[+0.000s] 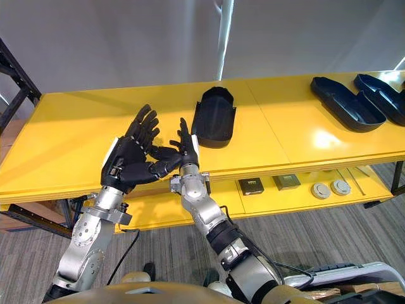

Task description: Walk over and take three plastic housings, then place them on the shelf

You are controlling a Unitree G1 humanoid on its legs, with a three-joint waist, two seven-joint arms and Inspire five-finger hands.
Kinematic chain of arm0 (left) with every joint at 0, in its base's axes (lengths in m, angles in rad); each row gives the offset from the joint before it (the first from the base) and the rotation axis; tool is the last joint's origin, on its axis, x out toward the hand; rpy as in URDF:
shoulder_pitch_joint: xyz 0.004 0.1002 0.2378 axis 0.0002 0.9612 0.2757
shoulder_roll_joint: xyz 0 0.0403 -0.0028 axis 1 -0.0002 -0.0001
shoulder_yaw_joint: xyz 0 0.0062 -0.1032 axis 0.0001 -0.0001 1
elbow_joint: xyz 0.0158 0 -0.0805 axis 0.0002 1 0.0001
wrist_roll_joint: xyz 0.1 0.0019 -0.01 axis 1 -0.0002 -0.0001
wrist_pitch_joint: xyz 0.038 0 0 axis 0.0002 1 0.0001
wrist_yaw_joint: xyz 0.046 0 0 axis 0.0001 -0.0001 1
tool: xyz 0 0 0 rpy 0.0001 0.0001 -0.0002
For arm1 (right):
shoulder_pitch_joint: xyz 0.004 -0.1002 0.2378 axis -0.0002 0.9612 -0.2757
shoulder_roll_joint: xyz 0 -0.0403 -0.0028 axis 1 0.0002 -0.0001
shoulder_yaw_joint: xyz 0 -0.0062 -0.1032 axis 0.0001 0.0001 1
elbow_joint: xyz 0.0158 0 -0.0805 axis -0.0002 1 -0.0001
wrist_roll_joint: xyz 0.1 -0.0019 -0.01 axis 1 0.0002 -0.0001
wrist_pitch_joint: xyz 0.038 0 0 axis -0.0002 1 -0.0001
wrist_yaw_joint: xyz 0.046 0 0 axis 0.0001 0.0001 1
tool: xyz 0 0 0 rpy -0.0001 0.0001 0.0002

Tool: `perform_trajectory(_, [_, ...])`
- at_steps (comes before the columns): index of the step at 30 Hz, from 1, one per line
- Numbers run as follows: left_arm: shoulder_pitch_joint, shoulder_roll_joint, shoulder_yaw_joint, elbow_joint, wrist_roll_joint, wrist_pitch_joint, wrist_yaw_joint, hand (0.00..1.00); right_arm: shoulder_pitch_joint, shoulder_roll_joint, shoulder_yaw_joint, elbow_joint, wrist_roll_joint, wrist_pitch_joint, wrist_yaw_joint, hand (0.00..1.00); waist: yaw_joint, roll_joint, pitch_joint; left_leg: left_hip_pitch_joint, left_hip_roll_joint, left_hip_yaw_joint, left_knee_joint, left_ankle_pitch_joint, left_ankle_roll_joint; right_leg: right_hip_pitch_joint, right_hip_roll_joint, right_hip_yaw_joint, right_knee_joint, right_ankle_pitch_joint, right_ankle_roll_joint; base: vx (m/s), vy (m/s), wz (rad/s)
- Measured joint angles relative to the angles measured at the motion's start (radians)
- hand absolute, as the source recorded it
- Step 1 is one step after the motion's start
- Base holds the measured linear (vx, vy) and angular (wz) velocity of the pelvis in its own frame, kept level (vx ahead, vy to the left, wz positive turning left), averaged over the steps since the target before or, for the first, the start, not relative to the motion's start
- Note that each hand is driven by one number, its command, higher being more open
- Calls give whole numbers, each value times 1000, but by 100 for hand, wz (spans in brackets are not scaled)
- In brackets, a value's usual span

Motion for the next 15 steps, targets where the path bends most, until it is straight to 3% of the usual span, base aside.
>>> perform_trajectory(7, [-1,0,-9,45,0,-1,-17,100,3,1,-18,0,-3,-3,-3,100,-22,2,-3,0,0,4,-7,0,0,-4,0,2,0,4,6,0,0,0])
perform_trajectory(15, [-3,0,-47,48,1,-1,-23,100,46,3,-42,-1,-9,-45,-25,100,-25,9,-22,2,1,17,-13,0,0,-12,1,14,0,6,9,5,8,-4])
